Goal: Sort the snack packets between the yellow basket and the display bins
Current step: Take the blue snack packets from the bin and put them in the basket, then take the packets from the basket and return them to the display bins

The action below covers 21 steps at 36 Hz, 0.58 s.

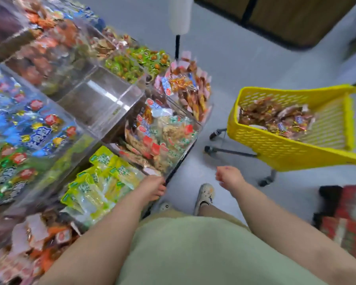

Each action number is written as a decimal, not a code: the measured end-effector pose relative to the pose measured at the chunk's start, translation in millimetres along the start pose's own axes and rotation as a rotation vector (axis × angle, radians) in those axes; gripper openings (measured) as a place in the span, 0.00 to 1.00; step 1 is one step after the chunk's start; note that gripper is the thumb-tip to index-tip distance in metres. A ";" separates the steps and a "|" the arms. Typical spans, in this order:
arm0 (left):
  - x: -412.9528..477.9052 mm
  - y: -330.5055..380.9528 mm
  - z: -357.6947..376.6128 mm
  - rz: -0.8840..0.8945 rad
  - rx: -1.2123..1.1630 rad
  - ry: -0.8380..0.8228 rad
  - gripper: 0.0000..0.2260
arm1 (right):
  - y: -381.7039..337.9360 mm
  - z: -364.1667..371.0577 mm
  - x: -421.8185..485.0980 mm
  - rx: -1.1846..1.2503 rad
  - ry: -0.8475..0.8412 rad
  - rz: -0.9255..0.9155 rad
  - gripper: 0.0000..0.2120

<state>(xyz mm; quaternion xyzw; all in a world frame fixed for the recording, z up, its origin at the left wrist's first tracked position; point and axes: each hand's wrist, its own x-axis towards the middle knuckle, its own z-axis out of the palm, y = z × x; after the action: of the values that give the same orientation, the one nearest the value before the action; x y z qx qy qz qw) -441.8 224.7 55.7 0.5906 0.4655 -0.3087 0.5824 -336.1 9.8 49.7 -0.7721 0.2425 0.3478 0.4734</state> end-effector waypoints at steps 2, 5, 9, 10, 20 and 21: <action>5.6 -8.5 10.5 -0.060 0.005 -0.006 0.09 | 33.9 -27.9 -1.7 0.037 0.033 0.089 0.14; 12.9 -9.9 26.0 -0.102 0.090 0.009 0.06 | 79.5 -64.9 -7.4 0.083 0.078 0.200 0.13; 21.8 -0.2 55.1 -0.114 0.245 0.042 0.05 | 129.8 -107.5 -16.5 0.175 0.125 0.345 0.14; 23.8 4.6 64.0 -0.115 0.278 0.037 0.05 | 140.5 -117.8 -17.8 0.204 0.133 0.371 0.14; 35.1 61.6 162.8 -0.074 0.445 0.043 0.12 | 146.9 -238.5 10.8 0.337 0.142 0.466 0.11; 37.4 67.0 172.4 -0.072 0.421 0.063 0.12 | 140.6 -250.5 16.3 0.332 0.143 0.443 0.10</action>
<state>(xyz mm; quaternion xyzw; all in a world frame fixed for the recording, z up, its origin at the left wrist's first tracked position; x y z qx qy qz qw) -336.1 71.2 26.0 0.6916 0.4296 -0.4012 0.4198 -347.5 -277.4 35.8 -0.6348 0.4919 0.3431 0.4872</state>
